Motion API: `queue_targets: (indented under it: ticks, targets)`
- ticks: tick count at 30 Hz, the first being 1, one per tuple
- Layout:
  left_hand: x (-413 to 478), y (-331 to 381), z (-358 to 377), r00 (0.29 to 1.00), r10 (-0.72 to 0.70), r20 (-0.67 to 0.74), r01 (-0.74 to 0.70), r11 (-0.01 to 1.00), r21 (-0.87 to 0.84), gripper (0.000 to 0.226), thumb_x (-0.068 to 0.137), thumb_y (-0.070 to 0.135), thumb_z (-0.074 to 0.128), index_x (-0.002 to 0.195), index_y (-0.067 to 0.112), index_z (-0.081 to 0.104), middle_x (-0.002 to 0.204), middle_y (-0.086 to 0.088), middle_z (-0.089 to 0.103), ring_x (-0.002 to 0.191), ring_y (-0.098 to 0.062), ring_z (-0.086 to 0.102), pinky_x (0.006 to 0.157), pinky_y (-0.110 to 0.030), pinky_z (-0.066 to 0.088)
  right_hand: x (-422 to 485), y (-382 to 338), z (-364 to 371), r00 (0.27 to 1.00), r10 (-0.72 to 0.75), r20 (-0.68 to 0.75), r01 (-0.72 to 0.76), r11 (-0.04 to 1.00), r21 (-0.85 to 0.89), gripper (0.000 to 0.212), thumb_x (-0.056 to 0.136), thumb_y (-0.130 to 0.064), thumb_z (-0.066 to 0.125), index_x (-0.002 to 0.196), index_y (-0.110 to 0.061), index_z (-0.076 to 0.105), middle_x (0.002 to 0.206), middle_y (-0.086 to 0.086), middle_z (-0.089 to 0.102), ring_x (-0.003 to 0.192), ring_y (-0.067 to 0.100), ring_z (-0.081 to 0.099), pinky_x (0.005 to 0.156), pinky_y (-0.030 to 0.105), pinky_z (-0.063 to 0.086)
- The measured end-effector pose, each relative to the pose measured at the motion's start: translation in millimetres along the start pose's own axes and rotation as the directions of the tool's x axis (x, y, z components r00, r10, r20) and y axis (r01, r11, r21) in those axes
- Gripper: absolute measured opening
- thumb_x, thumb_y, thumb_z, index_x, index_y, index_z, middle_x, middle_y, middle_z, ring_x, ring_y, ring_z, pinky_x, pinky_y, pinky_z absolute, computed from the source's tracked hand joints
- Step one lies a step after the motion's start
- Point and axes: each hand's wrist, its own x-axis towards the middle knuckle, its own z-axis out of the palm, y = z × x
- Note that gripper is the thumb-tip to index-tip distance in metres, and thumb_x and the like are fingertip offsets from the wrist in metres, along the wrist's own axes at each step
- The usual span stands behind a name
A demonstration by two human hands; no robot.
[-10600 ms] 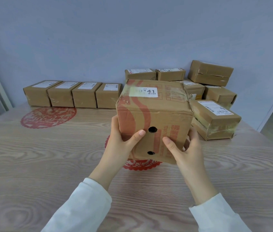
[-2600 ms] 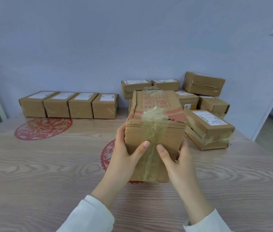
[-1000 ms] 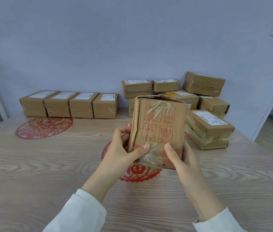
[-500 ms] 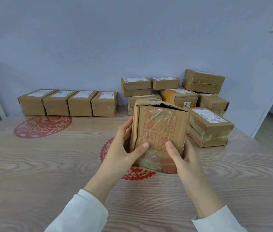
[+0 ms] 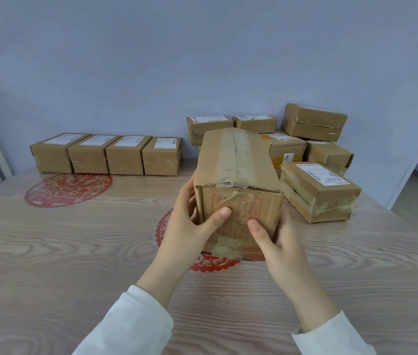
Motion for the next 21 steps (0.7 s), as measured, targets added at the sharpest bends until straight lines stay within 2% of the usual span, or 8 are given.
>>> queue_targets:
  ticks: [4, 9, 11, 13, 14, 16, 18, 21]
  targets:
    - [-1.3, -0.2, -0.4, 1.000, 0.012, -0.002, -0.011, 1.000, 0.012, 0.081, 0.066, 0.040, 0.068, 0.140, 0.020, 0.040, 0.128, 0.007, 0.059, 0.115, 0.001, 0.055, 0.100, -0.022, 0.046, -1.9, -3.2, 0.1, 0.999, 0.040, 0.016, -0.042, 0.995, 0.091, 0.054, 0.072, -0.036, 0.061, 0.121, -0.016, 0.051, 0.109, -0.007, 0.064, 0.096, -0.005, 0.062, 0.071, 0.010, 0.049]
    - [-3.2, -0.9, 1.2, 1.000, 0.026, 0.001, -0.026, 0.999, 0.034, 0.087, 0.069, 0.051, 0.076, 0.140, 0.022, 0.037, 0.133, 0.005, 0.054, 0.123, -0.004, 0.051, 0.102, -0.026, 0.045, -3.4, -4.6, 3.9, 0.997, 0.011, -0.076, -0.010, 1.000, 0.013, 0.029, 0.077, -0.037, 0.056, 0.105, -0.028, 0.052, 0.098, -0.014, 0.062, 0.085, -0.017, 0.058, 0.068, 0.002, 0.043]
    - [-3.1, 0.5, -0.3, 1.000, 0.013, -0.009, -0.013, 1.000, 0.011, 0.091, 0.064, 0.064, 0.071, 0.138, 0.022, 0.038, 0.128, 0.006, 0.056, 0.119, -0.004, 0.053, 0.100, -0.027, 0.047, -2.5, -1.2, 3.5, 0.998, -0.022, -0.063, 0.019, 0.998, -0.059, 0.018, 0.087, -0.044, 0.057, 0.101, -0.034, 0.051, 0.100, -0.015, 0.061, 0.089, -0.017, 0.057, 0.071, 0.001, 0.041]
    - [-2.8, 3.2, -1.7, 1.000, -0.024, -0.015, 0.023, 0.999, -0.048, 0.097, 0.058, 0.079, 0.062, 0.132, 0.021, 0.041, 0.119, 0.007, 0.059, 0.109, -0.007, 0.057, 0.092, -0.027, 0.048, -2.3, 3.4, 2.1, 0.997, -0.043, -0.057, 0.037, 0.993, -0.111, 0.023, 0.084, -0.051, 0.055, 0.101, -0.037, 0.050, 0.102, -0.016, 0.060, 0.091, -0.016, 0.056, 0.073, 0.000, 0.039]
    - [-2.7, 4.4, -1.8, 0.999, -0.051, -0.016, 0.050, 0.996, -0.072, 0.093, 0.058, 0.081, 0.059, 0.128, 0.022, 0.043, 0.112, 0.009, 0.060, 0.103, -0.007, 0.057, 0.087, -0.027, 0.048, -2.1, 4.2, 1.7, 0.998, -0.043, -0.054, 0.036, 0.992, -0.125, 0.025, 0.081, -0.051, 0.054, 0.101, -0.037, 0.049, 0.102, -0.016, 0.060, 0.091, -0.016, 0.056, 0.073, 0.000, 0.039]
    - [-1.6, 5.7, -1.6, 0.996, -0.088, -0.013, 0.086, 0.989, -0.122, 0.069, 0.067, 0.068, 0.060, 0.119, 0.024, 0.045, 0.101, 0.015, 0.062, 0.094, -0.004, 0.058, 0.081, -0.024, 0.047, -1.7, 4.4, 1.3, 0.998, -0.041, -0.043, 0.035, 0.991, -0.128, 0.025, 0.079, -0.046, 0.056, 0.101, -0.037, 0.049, 0.102, -0.014, 0.061, 0.091, -0.016, 0.056, 0.073, 0.001, 0.040]
    - [-0.8, 5.5, -1.0, 0.994, -0.108, 0.007, 0.108, 0.979, -0.173, 0.049, 0.073, 0.051, 0.061, 0.112, 0.025, 0.047, 0.095, 0.016, 0.066, 0.089, -0.001, 0.061, 0.076, -0.023, 0.046, -1.7, 3.6, 0.0, 0.999, -0.046, -0.023, 0.043, 0.995, -0.090, 0.038, 0.075, -0.052, 0.059, 0.107, -0.034, 0.051, 0.105, -0.011, 0.062, 0.095, -0.012, 0.058, 0.075, 0.002, 0.041]
    - [-0.6, 1.9, -2.5, 0.994, -0.106, 0.024, 0.108, 0.973, -0.204, 0.052, 0.068, 0.045, 0.068, 0.112, 0.025, 0.048, 0.096, 0.017, 0.069, 0.092, -0.002, 0.064, 0.074, -0.023, 0.048, -2.6, 2.5, -2.3, 1.000, 0.014, 0.020, -0.014, 1.000, 0.019, 0.074, 0.061, -0.067, 0.068, 0.119, -0.024, 0.053, 0.107, -0.011, 0.068, 0.101, -0.007, 0.060, 0.077, 0.005, 0.045]
